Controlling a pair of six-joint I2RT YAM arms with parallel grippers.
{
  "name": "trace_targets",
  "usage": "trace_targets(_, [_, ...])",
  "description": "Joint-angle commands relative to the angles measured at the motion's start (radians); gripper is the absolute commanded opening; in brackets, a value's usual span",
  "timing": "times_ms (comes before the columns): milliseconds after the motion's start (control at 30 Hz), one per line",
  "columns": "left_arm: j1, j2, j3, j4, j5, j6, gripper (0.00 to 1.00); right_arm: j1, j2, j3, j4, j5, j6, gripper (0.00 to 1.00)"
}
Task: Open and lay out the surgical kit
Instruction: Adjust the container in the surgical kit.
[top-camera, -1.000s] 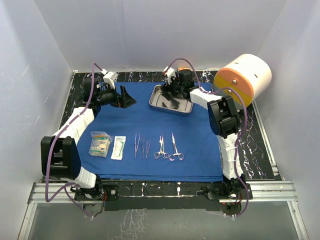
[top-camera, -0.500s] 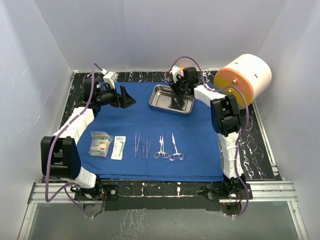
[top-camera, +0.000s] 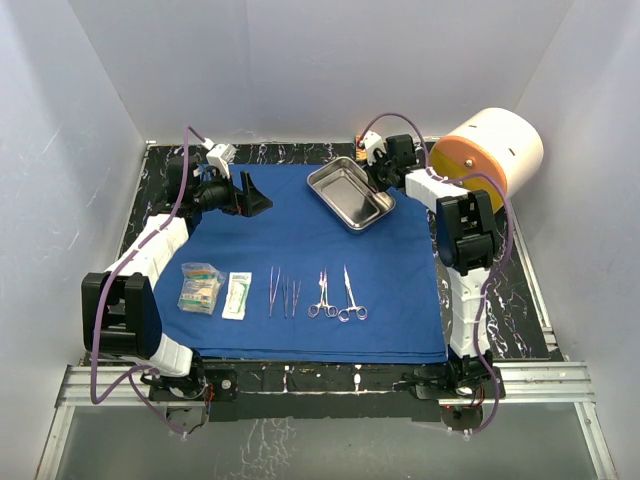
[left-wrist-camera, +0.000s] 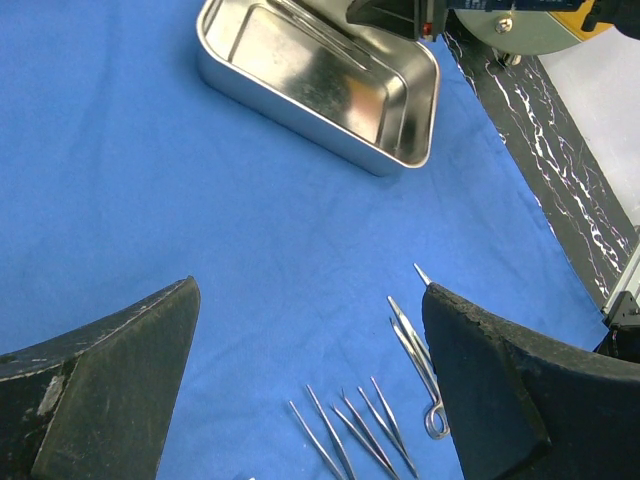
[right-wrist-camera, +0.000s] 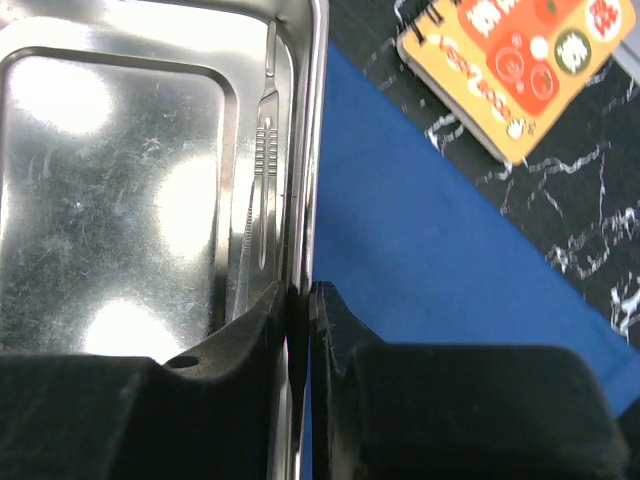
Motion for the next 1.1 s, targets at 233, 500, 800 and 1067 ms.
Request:
trace_targets(233, [0.006,-0.033,-0.014,0.025,0.023,0.004,0.92,-0.028,-0.132,-0.107,-0.065,0.102,0.01,0.16])
trace_targets(500, [0.006,-0.029,-0.012,0.025,0.022,0.001,0.92,-0.021,-0.116,0.017,-0.077,0.095,0.052,0.42])
trace_targets(800, [0.006,-0.028,-0.014,0.027,0.023,0.001,0.92,0.046,-0.082,0.15,-0.1,0.126,0.051,0.45])
trace_targets(1067, [0.006,-0.033,-0.017,0.029,0.023,0.001,0.92,0.104,0.011,0.249,-0.13,0.15,0.064,0.43])
